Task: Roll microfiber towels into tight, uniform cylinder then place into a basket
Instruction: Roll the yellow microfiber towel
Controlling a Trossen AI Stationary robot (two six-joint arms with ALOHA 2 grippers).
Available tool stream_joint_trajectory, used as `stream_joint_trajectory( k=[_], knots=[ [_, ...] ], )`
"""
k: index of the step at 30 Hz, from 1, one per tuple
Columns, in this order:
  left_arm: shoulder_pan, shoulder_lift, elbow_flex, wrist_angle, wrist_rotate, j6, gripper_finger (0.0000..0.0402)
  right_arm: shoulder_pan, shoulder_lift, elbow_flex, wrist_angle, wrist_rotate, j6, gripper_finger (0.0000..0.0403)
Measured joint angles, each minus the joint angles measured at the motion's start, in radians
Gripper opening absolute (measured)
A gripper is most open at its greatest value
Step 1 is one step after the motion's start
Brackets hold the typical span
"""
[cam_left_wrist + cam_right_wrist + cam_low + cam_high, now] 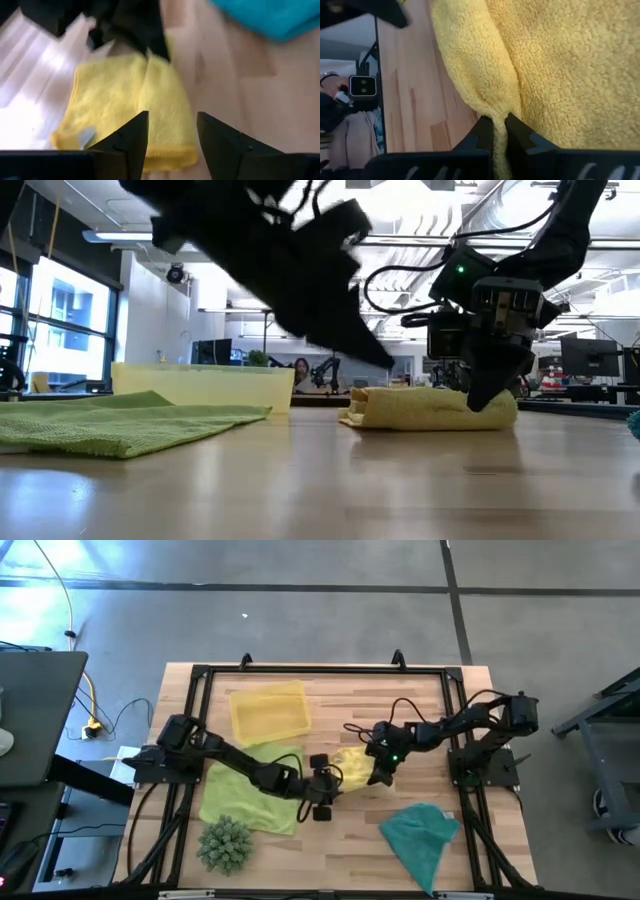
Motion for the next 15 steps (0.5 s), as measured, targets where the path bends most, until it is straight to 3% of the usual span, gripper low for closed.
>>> stream_joint_trajectory(
  k=[6,15],
  knots=[
    [0.008,0.056,0.001,0.048,0.04,0.004,0.0166,-0.009,-0.002,0.002,-0.01,0.048,-0.003,0.0003],
    [0.034,0.116,0.001,0.088,-0.039,0.012,0.0165,-0.009,-0.002,0.003,-0.006,0.058,-0.008,0.0004]
  ],
)
